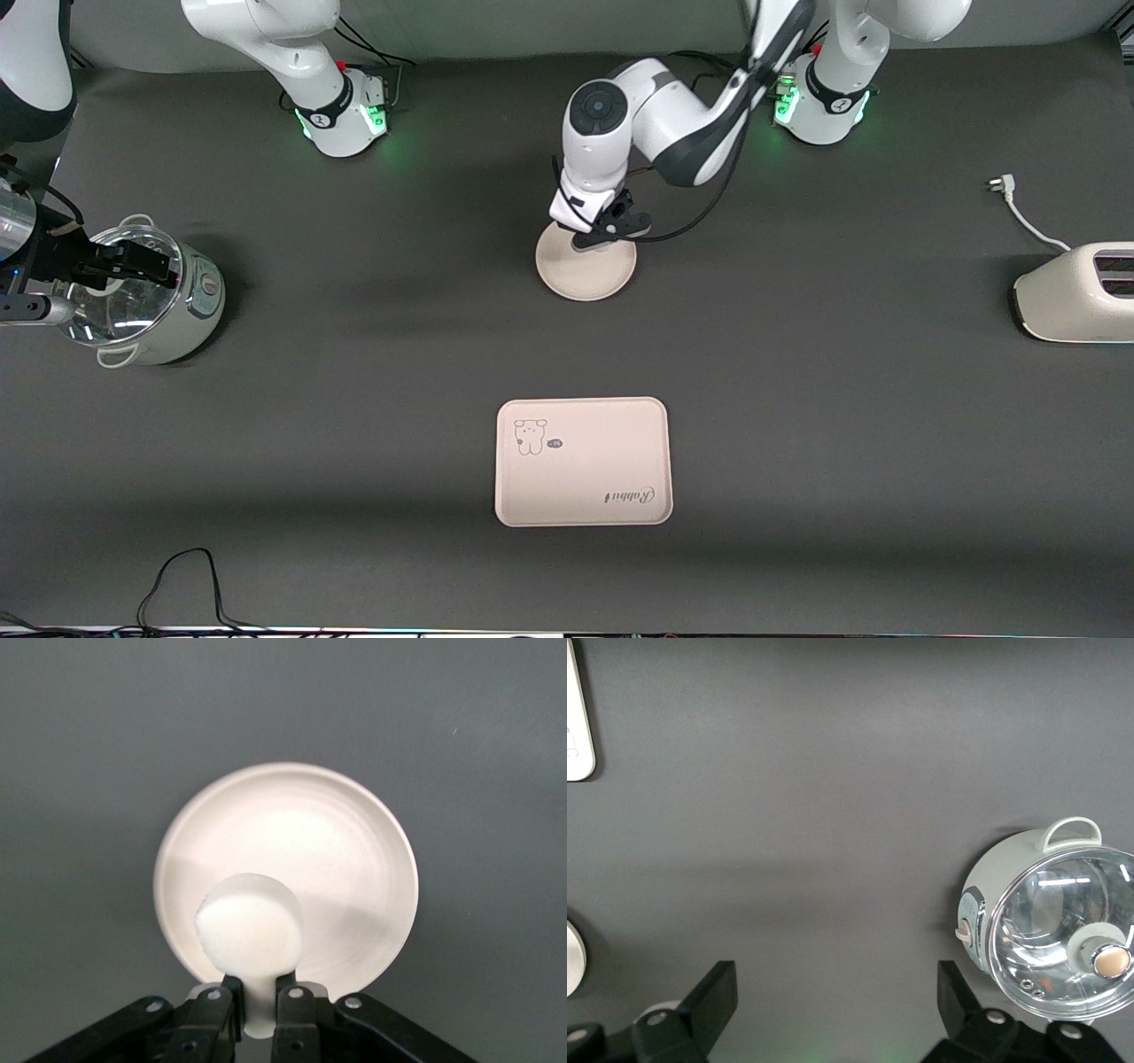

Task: Place bun in plate and plate on tray
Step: 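Carry the bun with the left gripper onto the white plate, then release the bun on the plate and withdraw the left gripper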

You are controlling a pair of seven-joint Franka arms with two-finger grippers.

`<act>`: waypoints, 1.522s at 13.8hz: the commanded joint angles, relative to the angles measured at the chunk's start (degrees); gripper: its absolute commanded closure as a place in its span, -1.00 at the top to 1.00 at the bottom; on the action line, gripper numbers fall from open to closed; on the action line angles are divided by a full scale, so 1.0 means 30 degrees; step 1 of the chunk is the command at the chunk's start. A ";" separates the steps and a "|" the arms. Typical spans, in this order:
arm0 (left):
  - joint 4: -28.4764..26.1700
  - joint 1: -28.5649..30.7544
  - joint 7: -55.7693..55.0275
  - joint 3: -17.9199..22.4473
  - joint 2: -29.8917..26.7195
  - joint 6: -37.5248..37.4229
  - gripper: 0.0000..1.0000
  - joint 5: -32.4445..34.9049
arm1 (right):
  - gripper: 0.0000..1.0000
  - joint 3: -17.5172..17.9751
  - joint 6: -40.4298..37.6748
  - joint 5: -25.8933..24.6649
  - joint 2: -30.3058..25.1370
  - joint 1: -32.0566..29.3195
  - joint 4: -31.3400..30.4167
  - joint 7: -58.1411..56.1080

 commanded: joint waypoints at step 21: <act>0.3684 0.8276 0.9456 0.1773 -0.2395 -0.7893 1.00 0.0415 | 1.00 0.0004 -0.0237 -0.0338 -0.0758 0.2689 -0.0597 0.0612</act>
